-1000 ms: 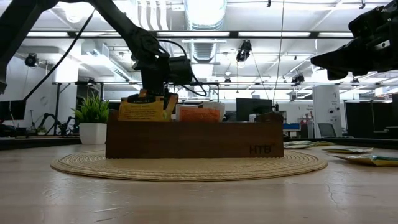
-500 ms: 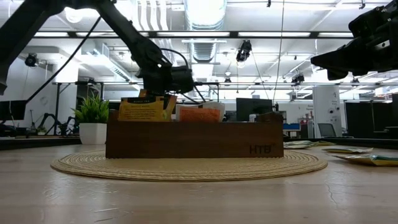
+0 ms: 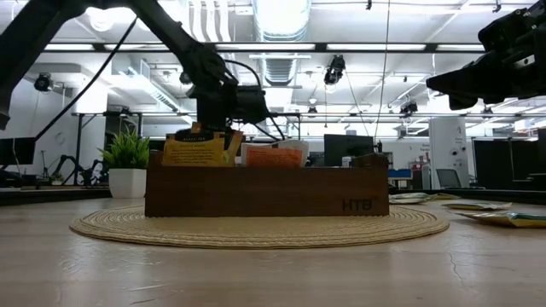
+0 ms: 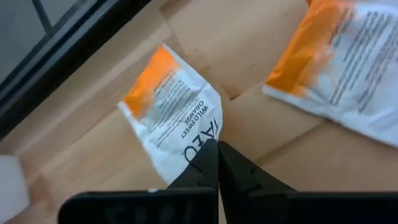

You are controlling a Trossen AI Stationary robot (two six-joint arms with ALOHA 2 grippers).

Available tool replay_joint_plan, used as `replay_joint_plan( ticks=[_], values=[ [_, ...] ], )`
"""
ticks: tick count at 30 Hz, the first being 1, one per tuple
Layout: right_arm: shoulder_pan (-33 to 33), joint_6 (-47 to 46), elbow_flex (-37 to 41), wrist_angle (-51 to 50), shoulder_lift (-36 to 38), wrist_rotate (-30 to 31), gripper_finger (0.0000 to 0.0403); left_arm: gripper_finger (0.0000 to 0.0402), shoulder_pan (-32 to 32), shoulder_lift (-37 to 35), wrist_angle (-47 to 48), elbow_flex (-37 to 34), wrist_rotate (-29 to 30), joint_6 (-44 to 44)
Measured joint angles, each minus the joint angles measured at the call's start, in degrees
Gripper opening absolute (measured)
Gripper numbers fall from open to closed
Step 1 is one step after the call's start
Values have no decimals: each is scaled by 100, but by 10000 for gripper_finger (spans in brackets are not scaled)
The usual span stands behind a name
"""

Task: Pick & Place Tea
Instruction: Put the left orange tea sachet into the mid section of the wooden organizer

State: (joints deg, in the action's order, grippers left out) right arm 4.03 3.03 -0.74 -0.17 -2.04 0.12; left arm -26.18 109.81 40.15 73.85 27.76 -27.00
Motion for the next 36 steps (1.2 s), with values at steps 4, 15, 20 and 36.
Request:
replay_joint_plan(
  ticks=[4, 15, 20, 36],
  values=[
    [0, 0, 0, -1, 2, 0, 9, 1, 170, -233, 101, 4, 108, -21],
    [-1, 0, -1, -1, 4, -5, 9, 0, 797, -786, 192, 1, 451, 192],
    [-2, 2, 0, -1, 2, -7, 9, 0, 842, -688, 75, -3, 433, 461],
    [0, 0, 1, 0, 2, -2, 9, 0, 842, -576, -420, -111, 541, 1261]
  ],
)
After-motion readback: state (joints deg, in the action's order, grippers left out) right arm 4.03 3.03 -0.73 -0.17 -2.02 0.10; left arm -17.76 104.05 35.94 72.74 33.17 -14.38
